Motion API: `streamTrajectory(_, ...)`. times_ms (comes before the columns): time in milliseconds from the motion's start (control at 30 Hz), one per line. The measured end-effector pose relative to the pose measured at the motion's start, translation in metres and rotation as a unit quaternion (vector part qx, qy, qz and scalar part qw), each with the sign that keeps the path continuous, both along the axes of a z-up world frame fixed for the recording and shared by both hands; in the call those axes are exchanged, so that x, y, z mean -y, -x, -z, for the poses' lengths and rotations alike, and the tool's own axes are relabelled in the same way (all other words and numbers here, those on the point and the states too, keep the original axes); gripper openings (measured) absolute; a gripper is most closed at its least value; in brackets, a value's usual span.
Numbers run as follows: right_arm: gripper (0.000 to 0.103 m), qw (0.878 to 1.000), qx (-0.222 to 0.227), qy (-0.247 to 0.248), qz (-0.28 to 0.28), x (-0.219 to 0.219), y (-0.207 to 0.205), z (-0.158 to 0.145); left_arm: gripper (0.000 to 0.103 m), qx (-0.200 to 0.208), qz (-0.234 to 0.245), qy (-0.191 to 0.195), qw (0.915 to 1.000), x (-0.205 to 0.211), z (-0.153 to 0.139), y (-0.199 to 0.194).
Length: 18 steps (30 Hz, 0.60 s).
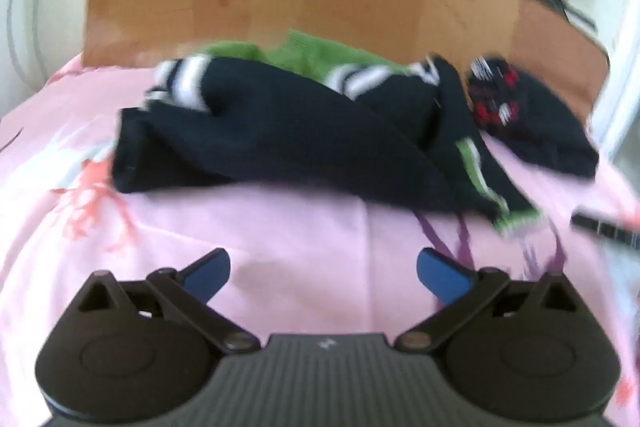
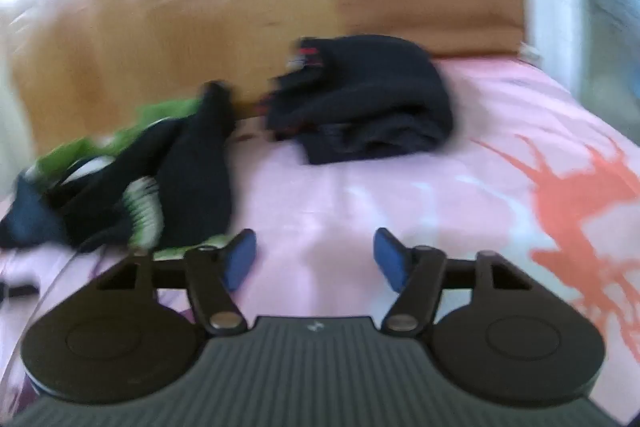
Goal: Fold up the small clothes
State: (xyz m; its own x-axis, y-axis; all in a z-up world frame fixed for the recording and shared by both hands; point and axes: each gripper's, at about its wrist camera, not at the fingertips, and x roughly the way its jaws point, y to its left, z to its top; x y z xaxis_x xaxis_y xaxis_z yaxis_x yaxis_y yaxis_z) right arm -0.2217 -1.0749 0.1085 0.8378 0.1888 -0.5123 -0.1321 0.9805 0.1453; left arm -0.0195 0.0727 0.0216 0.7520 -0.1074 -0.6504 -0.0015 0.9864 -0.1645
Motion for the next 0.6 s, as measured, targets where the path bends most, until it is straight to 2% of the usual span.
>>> streamTrajectory(133, 0.062, 0.996, 0.027, 0.029, -0.074, -0.042, -0.001, -0.013, 0.103, -0.018, -0.006, 0.091, 0.9957, -0.026, -0.016, -0.027)
streamTrajectory(233, 0.062, 0.993, 0.019, 0.036, -0.111, -0.072, -0.011, -0.017, 0.103, -0.045, 0.01, 0.161, 0.9859, -0.022, -0.016, -0.058)
streamTrajectory(267, 0.062, 0.992, 0.017, 0.039, -0.117, -0.083, -0.015, -0.017, 0.103, -0.057, 0.016, 0.172, 0.9833, -0.014, -0.013, -0.07)
streamTrajectory(300, 0.062, 0.992, 0.015, 0.041, -0.12, -0.087, -0.02, -0.017, 0.097, -0.067, 0.021, 0.173, 0.9825, -0.005, -0.01, -0.084)
streamTrajectory(333, 0.062, 0.992, 0.015, 0.041, -0.122, -0.092, -0.023, -0.017, 0.064, -0.073, 0.024, 0.164, 0.9835, 0.002, -0.006, -0.091)
streamTrajectory(400, 0.062, 0.992, 0.019, 0.035, -0.122, -0.093, -0.026, -0.022, 0.022, -0.083, 0.014, 0.12, 0.9892, 0.005, -0.002, -0.097)
streamTrajectory(433, 0.062, 0.992, 0.024, 0.033, -0.12, -0.09, -0.027, -0.023, 0.012, -0.082, 0.01, 0.112, 0.9903, 0.0, -0.007, -0.098)
streamTrajectory(500, 0.062, 0.992, 0.04, 0.038, -0.112, -0.088, -0.03, -0.028, 0.012, -0.059, 0.016, 0.139, 0.9884, -0.027, -0.023, -0.087)
streamTrajectory(533, 0.062, 0.992, 0.043, 0.039, -0.109, -0.082, -0.031, -0.027, 0.012, -0.039, 0.008, 0.133, 0.9902, -0.04, -0.035, -0.082)
streamTrajectory(600, 0.062, 0.992, 0.038, 0.048, -0.107, -0.076, -0.038, -0.024, 0.012, 0.017, -0.03, 0.099, 0.9945, -0.071, -0.064, -0.066)
